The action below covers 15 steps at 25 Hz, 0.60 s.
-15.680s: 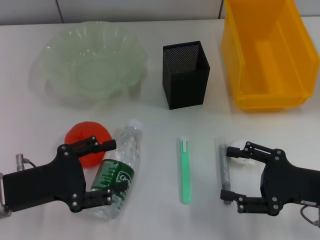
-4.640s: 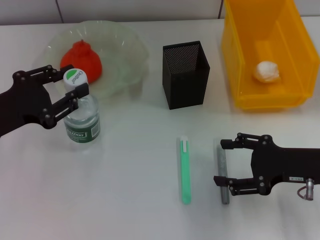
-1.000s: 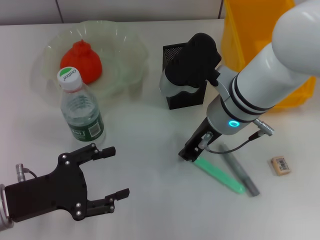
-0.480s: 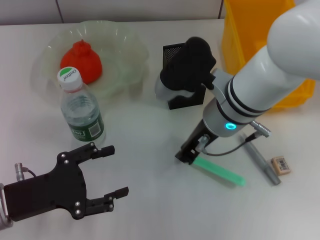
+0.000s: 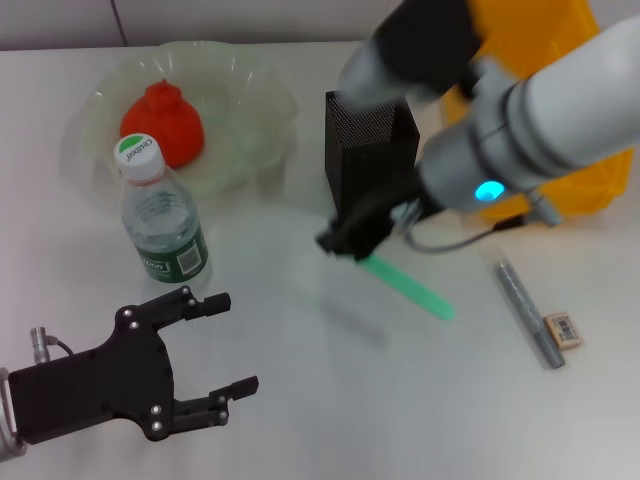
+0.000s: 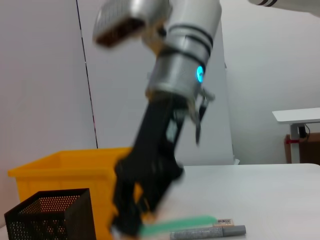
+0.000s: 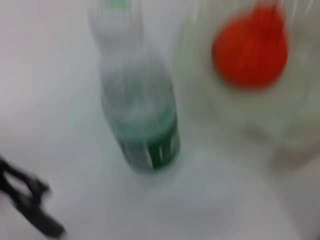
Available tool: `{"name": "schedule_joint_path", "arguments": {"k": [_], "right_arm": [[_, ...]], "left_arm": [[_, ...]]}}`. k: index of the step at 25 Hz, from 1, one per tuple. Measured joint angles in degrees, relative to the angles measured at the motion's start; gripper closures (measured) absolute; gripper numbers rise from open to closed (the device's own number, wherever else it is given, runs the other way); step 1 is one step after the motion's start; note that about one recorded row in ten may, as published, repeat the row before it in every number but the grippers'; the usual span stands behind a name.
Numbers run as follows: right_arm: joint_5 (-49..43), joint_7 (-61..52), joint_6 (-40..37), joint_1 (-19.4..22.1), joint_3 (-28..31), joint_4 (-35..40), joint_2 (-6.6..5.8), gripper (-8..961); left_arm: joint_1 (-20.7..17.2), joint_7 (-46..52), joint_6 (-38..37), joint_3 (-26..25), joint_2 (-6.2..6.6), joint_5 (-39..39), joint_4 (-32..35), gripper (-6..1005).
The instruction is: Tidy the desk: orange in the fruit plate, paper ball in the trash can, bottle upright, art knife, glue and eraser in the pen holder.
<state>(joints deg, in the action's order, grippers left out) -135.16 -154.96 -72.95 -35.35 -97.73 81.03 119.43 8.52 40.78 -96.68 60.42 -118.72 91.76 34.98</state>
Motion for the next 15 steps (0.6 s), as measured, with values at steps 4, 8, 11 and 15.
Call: {"name": "schedule_joint_path", "arguments": {"k": [4, 8, 11, 15], "right_arm": [[10.85, 9.27, 2.01, 6.92, 10.12, 7.77, -0.03, 750], [28.23, 25.81, 9.27, 12.9, 16.68, 8.18, -0.05, 742], [41.97, 42.12, 11.7, 14.64, 19.29, 2.81, -0.03, 737], [59.85, 65.72, 11.86, 14.25, 19.9, -9.8, 0.05, 730]], "left_arm": [[0.01, 0.0, -0.02, 0.04, 0.03, 0.09, 0.0, 191], [0.05, 0.0, -0.02, 0.05, 0.05, 0.22, 0.0, 191], [0.07, 0.0, -0.03, 0.06, 0.07, 0.25, 0.0, 191], [0.09, 0.0, 0.04, 0.05, 0.06, 0.32, -0.17, 191]]}}
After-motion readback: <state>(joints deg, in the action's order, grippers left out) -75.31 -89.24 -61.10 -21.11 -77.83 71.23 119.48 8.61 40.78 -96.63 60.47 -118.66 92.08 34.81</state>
